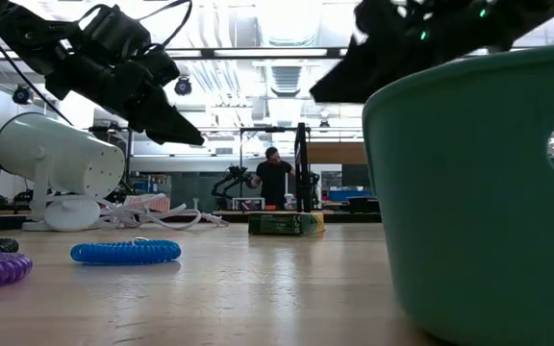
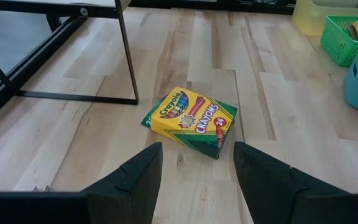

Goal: Pick & Place Office Desk Supplies
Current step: Put the crayon box into the green bin

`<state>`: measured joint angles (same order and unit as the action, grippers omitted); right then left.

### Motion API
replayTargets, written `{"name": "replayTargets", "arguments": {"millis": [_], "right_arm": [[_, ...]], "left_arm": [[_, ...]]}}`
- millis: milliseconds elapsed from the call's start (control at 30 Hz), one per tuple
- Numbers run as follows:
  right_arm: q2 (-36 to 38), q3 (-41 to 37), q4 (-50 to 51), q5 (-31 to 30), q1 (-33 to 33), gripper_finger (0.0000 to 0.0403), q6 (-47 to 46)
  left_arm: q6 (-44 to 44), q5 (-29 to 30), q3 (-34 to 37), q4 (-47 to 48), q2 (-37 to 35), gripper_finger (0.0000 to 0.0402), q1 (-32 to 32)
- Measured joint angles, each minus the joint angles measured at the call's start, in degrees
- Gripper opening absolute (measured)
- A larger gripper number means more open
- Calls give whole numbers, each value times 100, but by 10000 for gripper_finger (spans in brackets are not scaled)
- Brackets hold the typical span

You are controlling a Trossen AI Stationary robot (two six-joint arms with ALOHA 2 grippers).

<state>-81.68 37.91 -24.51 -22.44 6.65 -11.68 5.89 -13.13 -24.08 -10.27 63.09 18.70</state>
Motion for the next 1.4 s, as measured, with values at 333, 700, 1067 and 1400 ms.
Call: {"name": "replayTargets", "arguments": {"millis": [333, 700, 1067, 1400], "right_arm": [[-1298, 332, -173, -256, -180, 103, -11], [-1988, 378, -136, -710, -179, 128, -33], [-2084, 359, -114, -706, -179, 132, -140], [-2314, 332, -107, -619, -275, 132, -184]], "left_arm": [[0, 0, 0, 30, 0, 203, 2], [0, 0, 0, 89, 0, 203, 2], [0, 0, 0, 117, 2, 203, 2], [0, 0, 0, 117, 1, 203, 0]]}}
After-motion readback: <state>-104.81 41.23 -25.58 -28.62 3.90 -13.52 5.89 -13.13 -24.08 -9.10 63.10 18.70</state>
